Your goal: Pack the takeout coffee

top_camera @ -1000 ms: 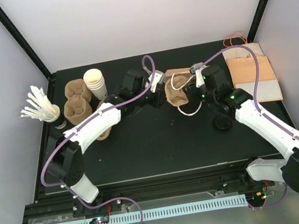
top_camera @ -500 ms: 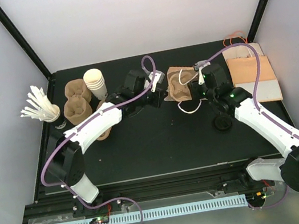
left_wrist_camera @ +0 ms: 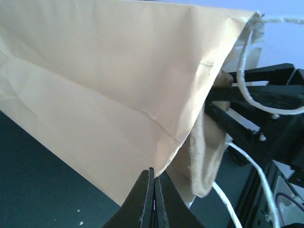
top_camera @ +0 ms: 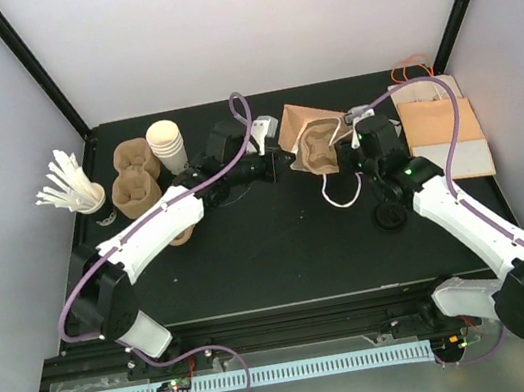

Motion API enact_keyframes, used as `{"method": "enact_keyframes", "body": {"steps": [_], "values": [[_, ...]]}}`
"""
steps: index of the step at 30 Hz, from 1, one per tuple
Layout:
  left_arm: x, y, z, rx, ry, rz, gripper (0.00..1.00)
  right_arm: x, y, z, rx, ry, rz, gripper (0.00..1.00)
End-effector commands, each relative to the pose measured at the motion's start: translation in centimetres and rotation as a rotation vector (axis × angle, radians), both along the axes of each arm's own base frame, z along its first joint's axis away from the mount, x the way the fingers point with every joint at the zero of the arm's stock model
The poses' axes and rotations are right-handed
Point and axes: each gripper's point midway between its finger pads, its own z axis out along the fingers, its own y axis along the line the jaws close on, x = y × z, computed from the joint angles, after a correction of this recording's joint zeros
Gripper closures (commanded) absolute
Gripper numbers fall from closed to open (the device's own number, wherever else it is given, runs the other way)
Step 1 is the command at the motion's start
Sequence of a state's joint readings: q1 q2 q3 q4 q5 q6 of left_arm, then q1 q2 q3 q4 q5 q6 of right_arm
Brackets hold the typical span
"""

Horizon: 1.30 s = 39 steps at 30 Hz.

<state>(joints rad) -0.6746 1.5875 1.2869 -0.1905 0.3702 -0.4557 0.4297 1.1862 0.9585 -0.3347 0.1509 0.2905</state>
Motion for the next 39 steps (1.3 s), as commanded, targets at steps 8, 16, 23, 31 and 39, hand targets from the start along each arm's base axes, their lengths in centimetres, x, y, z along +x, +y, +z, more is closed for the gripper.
{"method": "enact_keyframes", "body": {"steps": [8, 16, 23, 31, 39], "values": [[-3.7, -0.8, 2.1, -0.104, 0.033, -0.087, 0.98, 1.3, -0.8, 2.2, 0.052, -0.017, -0.101, 0.58], [-6.8, -1.7, 2.7, -0.138, 0.075, -0.165, 0.98, 1.8, 0.0, 2.2, 0.09, -0.033, -0.08, 0.59], [-8.1, -1.9, 4.4, -0.218, 0.097, -0.206, 0.98, 1.0, 1.3, -0.3, 0.1, -0.01, 0.009, 0.59], [-9.4, -2.2, 4.2, -0.259, 0.148, -0.254, 0.98, 0.0, 2.5, -3.8, 0.081, 0.066, 0.095, 0.56], [-12.3, -3.4, 3.5, -0.282, 0.209, -0.327, 0.98, -2.0, 5.4, -0.6, 0.136, -0.03, 0.32, 0.56]]}}
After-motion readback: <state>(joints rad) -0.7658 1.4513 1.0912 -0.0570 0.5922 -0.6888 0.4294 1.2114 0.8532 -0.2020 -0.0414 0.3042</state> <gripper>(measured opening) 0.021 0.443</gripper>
